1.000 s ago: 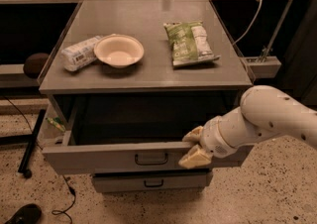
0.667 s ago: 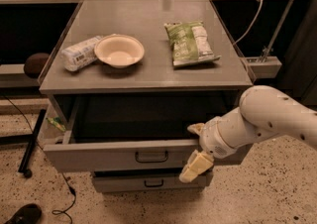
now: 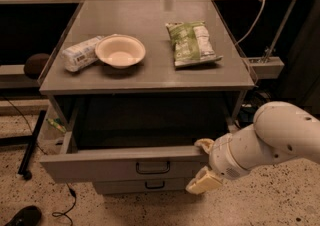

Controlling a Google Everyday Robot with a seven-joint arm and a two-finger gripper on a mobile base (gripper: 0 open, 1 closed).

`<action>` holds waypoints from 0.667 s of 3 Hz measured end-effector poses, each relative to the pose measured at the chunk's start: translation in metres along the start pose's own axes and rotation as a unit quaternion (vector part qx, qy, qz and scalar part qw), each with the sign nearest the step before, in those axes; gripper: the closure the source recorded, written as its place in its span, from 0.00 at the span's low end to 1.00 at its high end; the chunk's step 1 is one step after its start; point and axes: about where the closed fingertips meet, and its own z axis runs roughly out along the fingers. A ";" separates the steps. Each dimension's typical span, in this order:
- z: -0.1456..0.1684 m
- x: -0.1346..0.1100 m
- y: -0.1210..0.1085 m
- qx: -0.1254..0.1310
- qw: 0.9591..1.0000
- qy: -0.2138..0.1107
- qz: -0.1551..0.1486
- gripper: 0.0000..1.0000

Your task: Open top drawer

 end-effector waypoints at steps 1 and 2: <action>-0.002 -0.001 0.000 0.000 1.000 0.000 0.000 0.65; -0.009 0.008 0.027 -0.009 1.000 0.009 -0.001 0.89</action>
Offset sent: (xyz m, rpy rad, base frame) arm -0.0676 -0.0165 0.0035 -0.0348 0.0459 0.0170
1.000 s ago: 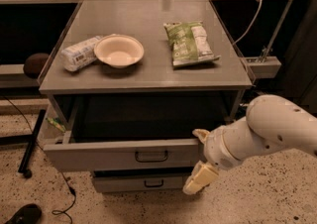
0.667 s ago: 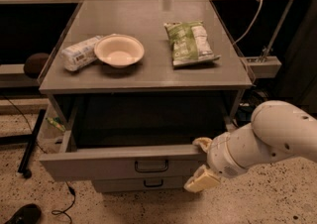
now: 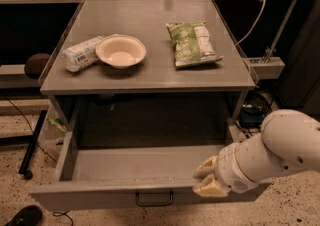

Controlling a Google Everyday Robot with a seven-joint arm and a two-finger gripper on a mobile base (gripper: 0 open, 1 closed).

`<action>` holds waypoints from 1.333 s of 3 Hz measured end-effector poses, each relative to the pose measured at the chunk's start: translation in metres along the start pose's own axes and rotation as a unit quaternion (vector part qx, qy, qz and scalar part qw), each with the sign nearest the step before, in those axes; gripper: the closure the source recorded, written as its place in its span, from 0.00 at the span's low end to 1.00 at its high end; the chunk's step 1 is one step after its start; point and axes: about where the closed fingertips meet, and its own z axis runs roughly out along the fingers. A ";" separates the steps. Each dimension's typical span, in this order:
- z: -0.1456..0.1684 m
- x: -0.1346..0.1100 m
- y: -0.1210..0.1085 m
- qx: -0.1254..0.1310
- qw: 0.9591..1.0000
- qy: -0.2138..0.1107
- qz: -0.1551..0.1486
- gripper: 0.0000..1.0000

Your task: Open top drawer

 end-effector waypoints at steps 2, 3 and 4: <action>-0.006 0.006 0.024 0.003 1.000 0.008 -0.003 1.00; -0.008 0.007 0.035 0.004 1.000 0.010 -0.006 1.00; -0.009 0.008 0.048 0.004 1.000 0.011 -0.010 0.82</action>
Offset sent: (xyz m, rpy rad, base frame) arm -0.0616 -0.0050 0.0148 -0.0358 -0.0137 0.0074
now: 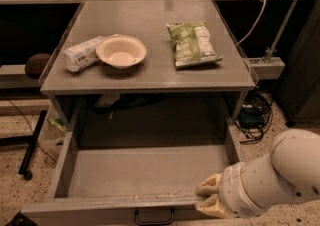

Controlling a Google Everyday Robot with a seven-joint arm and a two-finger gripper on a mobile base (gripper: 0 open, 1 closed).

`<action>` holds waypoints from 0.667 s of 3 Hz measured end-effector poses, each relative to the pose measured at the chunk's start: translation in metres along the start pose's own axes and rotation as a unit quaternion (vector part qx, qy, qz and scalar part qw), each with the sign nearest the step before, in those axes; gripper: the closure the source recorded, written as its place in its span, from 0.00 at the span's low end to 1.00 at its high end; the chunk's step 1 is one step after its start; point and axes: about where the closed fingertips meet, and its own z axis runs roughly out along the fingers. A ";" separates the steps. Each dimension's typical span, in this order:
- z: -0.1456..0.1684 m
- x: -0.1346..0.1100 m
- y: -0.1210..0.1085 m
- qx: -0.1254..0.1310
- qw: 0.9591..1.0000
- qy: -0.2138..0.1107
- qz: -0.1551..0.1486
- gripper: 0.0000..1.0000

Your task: Open top drawer

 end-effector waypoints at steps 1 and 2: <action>-0.001 0.000 0.015 -0.001 1.000 0.001 -0.005 0.59; 0.002 0.000 0.020 -0.003 1.000 0.001 -0.007 0.36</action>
Offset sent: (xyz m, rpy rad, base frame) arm -0.0243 0.0078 -0.0042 0.0041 0.0024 0.0186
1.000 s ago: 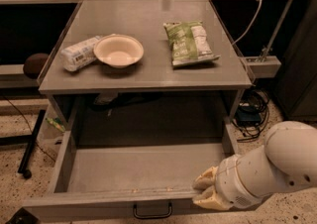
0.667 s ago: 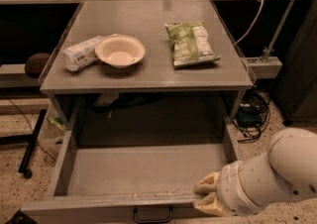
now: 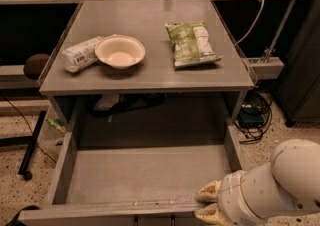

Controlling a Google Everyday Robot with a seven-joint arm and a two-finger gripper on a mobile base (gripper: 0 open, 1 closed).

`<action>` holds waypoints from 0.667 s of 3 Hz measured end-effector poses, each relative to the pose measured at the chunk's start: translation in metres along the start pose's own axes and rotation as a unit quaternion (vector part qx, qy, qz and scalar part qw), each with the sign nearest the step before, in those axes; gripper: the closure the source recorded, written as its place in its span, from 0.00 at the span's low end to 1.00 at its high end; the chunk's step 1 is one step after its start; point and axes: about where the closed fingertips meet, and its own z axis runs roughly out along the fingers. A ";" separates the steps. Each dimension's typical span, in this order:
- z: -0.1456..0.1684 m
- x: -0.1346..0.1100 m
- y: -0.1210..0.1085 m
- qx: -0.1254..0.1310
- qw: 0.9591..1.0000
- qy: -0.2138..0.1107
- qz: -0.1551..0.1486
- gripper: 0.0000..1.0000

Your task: Open top drawer

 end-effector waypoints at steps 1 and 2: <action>0.000 0.000 0.000 0.000 1.000 0.000 0.000 0.12; 0.004 -0.010 -0.009 0.000 1.000 0.006 -0.017 0.00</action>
Offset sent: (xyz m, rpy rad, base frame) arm 0.0172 0.0134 0.0003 -0.0196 -0.0136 0.0456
